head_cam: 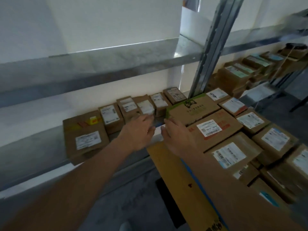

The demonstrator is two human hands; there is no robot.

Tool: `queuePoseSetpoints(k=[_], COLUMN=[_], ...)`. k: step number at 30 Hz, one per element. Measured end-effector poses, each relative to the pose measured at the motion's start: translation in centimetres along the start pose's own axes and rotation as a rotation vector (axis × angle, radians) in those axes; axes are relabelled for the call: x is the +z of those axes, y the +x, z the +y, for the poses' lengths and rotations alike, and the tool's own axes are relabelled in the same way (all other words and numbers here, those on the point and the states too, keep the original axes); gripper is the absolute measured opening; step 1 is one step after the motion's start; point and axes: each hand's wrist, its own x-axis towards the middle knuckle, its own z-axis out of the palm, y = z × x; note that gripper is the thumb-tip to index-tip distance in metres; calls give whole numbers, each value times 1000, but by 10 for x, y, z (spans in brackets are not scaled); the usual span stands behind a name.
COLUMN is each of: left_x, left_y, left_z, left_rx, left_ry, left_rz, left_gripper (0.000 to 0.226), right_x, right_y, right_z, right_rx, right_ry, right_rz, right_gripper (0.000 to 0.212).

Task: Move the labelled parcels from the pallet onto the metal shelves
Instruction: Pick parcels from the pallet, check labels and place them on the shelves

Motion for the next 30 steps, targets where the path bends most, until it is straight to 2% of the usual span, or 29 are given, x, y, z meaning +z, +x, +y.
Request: queuePoseSetpoints(k=[3, 7, 11, 16, 21, 25, 30], left_x=[-3, -16, -12, -6, 15, 32, 54], left_y=[-24, -58, -83, -107, -122, -129, -127], left_z=[-39, -80, -135, -190, -232, -254, -278], left_rx=[-67, -184, -216, -242, -268, -308, -341], left_ry=[-28, -58, -90, -83, -121, -115, -102], left_rz=[37, 8, 12, 23, 30, 17, 31], left_gripper=[76, 53, 62, 44, 51, 54, 74], right_x=[17, 50, 82, 120, 166, 188, 212], right_y=[11, 25, 34, 43, 52, 62, 83], right_z=[-35, -76, -116, -158, -175, -182, -179], right_rx=[-88, -164, -174, -200, -164, -210, -231], right_ry=[11, 5, 40, 76, 53, 41, 41], right_rz=[-17, -64, -100, -155, -208, -213, -229], right_gripper=[49, 40, 30, 36, 39, 42, 50])
